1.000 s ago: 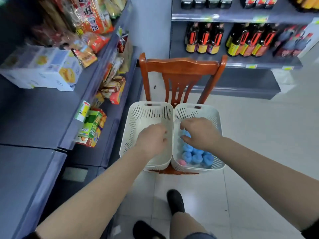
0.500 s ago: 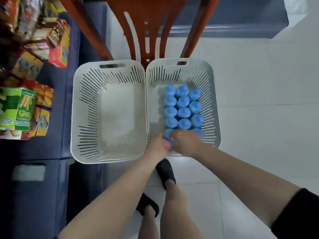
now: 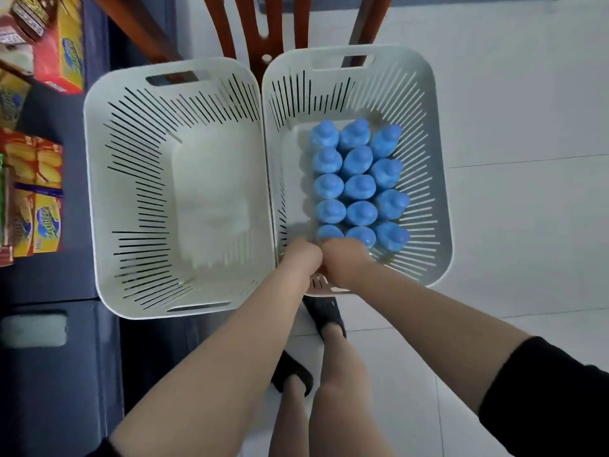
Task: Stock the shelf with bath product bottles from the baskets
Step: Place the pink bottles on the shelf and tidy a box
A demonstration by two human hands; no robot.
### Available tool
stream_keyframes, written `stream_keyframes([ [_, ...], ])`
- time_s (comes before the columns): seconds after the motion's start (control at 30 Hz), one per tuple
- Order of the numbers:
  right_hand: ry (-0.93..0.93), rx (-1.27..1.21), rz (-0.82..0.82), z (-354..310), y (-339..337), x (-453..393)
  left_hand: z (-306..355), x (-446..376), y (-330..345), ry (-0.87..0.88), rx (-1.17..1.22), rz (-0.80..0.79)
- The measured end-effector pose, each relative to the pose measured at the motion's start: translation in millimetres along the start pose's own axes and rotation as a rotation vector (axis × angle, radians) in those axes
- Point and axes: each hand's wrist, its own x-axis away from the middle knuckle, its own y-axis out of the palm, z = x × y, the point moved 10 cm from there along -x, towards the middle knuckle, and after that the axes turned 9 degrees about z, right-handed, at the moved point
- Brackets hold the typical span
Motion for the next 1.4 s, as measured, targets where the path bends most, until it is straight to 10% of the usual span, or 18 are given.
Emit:
stream_keyframes([
  [0.6,-0.337,-0.226,0.747,-61.1,-280.7,119.2,120.1,201.3,-142.0,0.782,0.129,0.098],
  [0.93,-0.577,-0.773,0.742,-171.2,-445.5,165.1,148.7,350.7,-305.5,1.047,0.319,0.412],
  [1.4,-1.122,-0.934,0.261,-432.5,-519.5,276.2,23.2,499.4,-487.9,1.094,0.558,0.841],
])
